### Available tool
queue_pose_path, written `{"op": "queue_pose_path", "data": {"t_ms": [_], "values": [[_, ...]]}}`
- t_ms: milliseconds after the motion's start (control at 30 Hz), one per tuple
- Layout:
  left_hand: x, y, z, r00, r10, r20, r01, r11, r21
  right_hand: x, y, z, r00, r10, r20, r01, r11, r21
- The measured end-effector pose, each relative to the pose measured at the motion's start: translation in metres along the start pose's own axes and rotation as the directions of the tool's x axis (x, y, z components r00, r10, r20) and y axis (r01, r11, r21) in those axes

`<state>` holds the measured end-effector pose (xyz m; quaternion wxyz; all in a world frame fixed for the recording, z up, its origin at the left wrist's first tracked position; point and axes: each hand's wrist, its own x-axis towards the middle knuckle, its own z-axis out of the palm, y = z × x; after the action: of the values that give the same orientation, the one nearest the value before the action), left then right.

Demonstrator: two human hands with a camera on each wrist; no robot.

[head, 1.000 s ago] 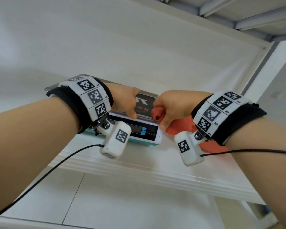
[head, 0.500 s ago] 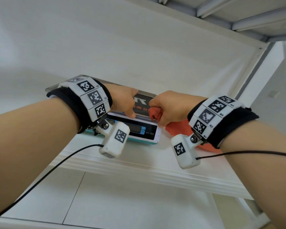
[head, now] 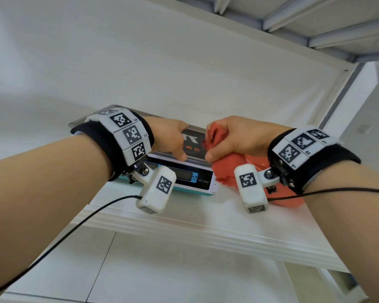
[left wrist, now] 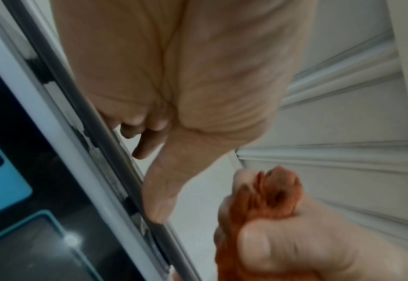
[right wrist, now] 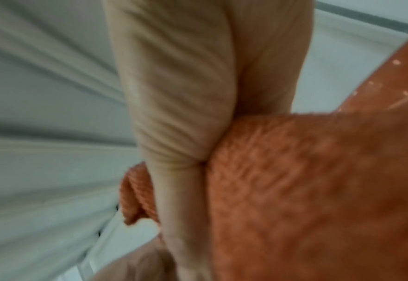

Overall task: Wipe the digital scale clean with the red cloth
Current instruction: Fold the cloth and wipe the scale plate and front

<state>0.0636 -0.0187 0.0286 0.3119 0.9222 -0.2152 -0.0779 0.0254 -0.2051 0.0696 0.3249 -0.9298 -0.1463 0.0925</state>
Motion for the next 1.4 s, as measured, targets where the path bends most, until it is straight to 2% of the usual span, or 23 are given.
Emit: {"op": "queue_pose_path", "data": {"t_ms": [100, 200, 267, 367, 433, 533, 667, 800, 933, 1200, 1300, 1400], "values": [[0.0, -0.003, -0.003, 0.999, 0.029, 0.025, -0.019, 0.942, -0.334, 0.009, -0.001, 0.001, 0.995, -0.078, -0.057, 0.094, 0.915, 0.391], [-0.003, -0.007, -0.009, 0.987, 0.104, 0.122, -0.007, 0.788, -0.616, 0.02, -0.009, 0.002, 0.985, -0.148, -0.094, 0.175, 0.827, 0.535], [-0.009, -0.008, -0.018, 0.976, 0.17, 0.139, -0.009, 0.662, -0.75, 0.028, -0.015, 0.002, 0.977, -0.194, -0.093, 0.21, 0.771, 0.602], [-0.018, -0.008, -0.029, 0.972, 0.195, 0.128, -0.006, 0.57, -0.821, 0.042, -0.022, 0.004, 0.964, -0.253, -0.085, 0.244, 0.707, 0.664], [-0.023, -0.009, -0.033, 0.969, 0.209, 0.135, -0.011, 0.576, -0.818, 0.05, -0.025, 0.005, 0.958, -0.273, -0.089, 0.253, 0.657, 0.711], [-0.025, -0.015, -0.04, 0.978, 0.15, 0.148, 0.032, 0.586, -0.81, 0.058, -0.025, 0.006, 0.949, -0.304, -0.083, 0.258, 0.599, 0.758], [-0.024, -0.024, -0.047, 0.984, 0.062, 0.169, 0.1, 0.592, -0.8, 0.063, -0.026, 0.007, 0.945, -0.324, -0.048, 0.255, 0.634, 0.73], [-0.021, -0.028, -0.053, 0.988, 0.001, 0.153, 0.128, 0.539, -0.832, 0.061, -0.028, 0.002, 0.963, -0.268, -0.036, 0.224, 0.718, 0.659], [-0.02, -0.031, -0.059, 0.992, -0.065, 0.109, 0.127, 0.523, -0.843, 0.061, -0.03, -0.001, 0.979, -0.191, -0.064, 0.193, 0.795, 0.576], [-0.021, -0.034, -0.071, 0.983, -0.176, 0.045, 0.119, 0.439, -0.89, 0.066, -0.027, -0.002, 0.987, -0.13, -0.09, 0.158, 0.836, 0.525], [-0.022, -0.034, -0.073, 0.975, -0.221, 0.013, 0.109, 0.428, -0.897, 0.067, -0.027, -0.003, 0.989, -0.107, -0.099, 0.142, 0.856, 0.497], [-0.021, -0.034, -0.072, 0.964, -0.264, -0.032, 0.095, 0.454, -0.886, 0.067, -0.029, -0.003, 0.994, -0.091, -0.063, 0.109, 0.904, 0.414]]}}
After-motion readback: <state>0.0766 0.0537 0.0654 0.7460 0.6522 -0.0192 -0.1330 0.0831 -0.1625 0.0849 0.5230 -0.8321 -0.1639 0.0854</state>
